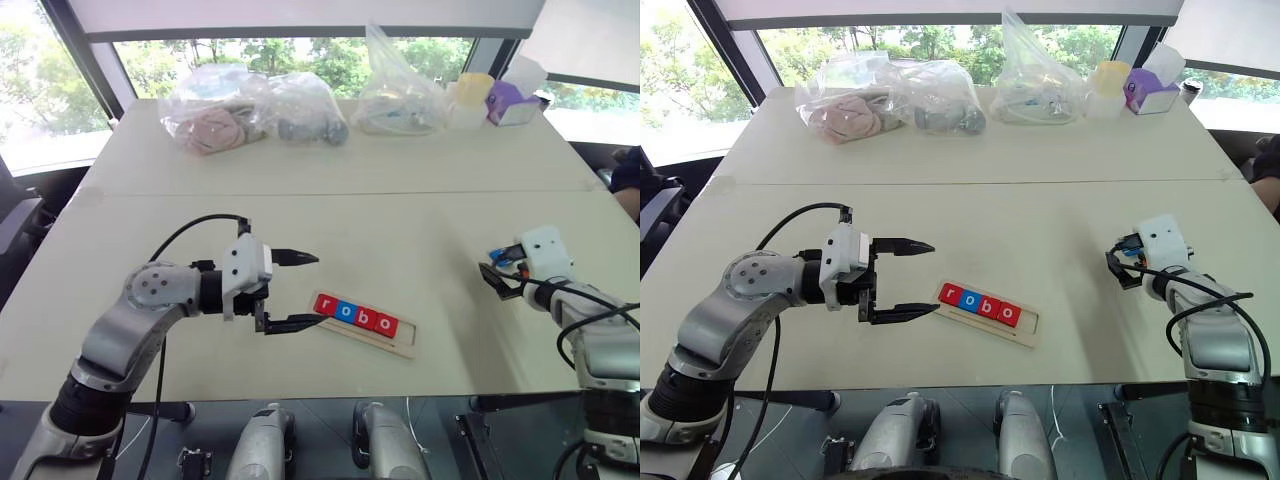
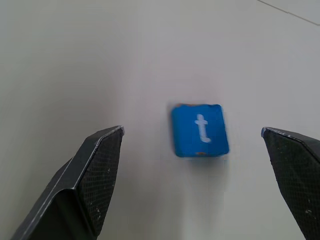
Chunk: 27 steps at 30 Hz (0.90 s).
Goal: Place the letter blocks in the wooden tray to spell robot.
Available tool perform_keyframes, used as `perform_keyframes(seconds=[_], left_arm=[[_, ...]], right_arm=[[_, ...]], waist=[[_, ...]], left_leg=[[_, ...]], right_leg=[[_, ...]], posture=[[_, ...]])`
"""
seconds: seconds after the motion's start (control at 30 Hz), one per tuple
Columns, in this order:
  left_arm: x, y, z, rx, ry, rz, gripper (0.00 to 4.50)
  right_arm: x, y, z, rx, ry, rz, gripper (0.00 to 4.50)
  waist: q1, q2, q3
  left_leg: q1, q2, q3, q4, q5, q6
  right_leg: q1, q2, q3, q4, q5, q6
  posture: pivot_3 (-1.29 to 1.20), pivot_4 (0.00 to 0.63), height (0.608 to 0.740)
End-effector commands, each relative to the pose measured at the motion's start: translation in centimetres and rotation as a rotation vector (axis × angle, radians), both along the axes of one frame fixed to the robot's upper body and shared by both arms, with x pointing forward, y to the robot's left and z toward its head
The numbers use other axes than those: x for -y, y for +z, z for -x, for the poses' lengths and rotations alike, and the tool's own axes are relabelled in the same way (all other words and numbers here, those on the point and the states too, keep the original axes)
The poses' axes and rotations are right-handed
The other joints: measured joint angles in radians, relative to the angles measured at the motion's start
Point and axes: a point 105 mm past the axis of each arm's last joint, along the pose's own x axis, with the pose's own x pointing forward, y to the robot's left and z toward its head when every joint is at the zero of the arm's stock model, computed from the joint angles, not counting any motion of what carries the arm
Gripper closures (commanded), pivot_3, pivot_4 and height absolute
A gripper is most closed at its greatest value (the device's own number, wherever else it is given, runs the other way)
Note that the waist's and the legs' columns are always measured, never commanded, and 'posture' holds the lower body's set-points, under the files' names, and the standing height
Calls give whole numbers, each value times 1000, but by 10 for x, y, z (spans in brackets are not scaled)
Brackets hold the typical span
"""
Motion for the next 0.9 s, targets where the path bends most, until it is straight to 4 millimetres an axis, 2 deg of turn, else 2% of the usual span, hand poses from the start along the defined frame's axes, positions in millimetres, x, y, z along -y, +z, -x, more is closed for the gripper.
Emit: perform_keyframes(seconds=[0.03, 0.2, 0.43, 0.53, 0.7, 0.77, 0.9], left_arm=[[3, 10, 3, 41, -11, 19, 0], [5, 11, 3, 46, -7, 23, 0], [5, 12, 2, 51, -2, 26, 0], [4, 12, 2, 52, 2, 23, 0], [4, 12, 2, 52, 8, 21, 0], [4, 12, 2, 51, 8, 20, 0], [4, 11, 2, 50, 7, 20, 0]], right_arm=[[11, 10, -6, 41, -13, -68, 29], [11, 1, -16, -6, 36, -187, 29], [16, -11, -25, -74, 70, -232, 29], [14, -16, -25, -99, 104, -216, 868], [6, -17, -21, -109, 141, -208, 3261], [4, -15, -17, -109, 128, -215, 3270], [-8, -4, 3, -82, 68, -218, 3270]], waist=[[-1, 0, 0], [-4, 0, 0], [-6, 0, 0], [-6, 0, 0], [-3, -1, 0], [-1, -1, 0], [6, 0, 0]], left_leg=[[0, 0, 0, 0, 0, 0], [0, 0, 0, 0, 0, 0], [1, 0, 0, 0, 0, 0], [2, 0, 0, 0, 0, 0], [5, 1, 0, 0, 0, 0], [5, 1, -1, 0, 0, 0], [5, 1, -1, -1, 0, 0]], right_leg=[[0, 0, 0, 0, 0, 0], [0, 0, 0, 0, 0, 0], [1, 1, 0, 0, 0, 0], [2, 1, 0, 0, 0, 0], [5, 0, 0, 0, 0, 0], [6, 0, 0, 0, 0, 0], [5, 0, 0, 0, -1, 1]], posture=[[0, 150, 740], [0, 150, 740], [0, 150, 740], [0, 150, 740], [0, 150, 740], [0, 150, 740], [0, 150, 740]])
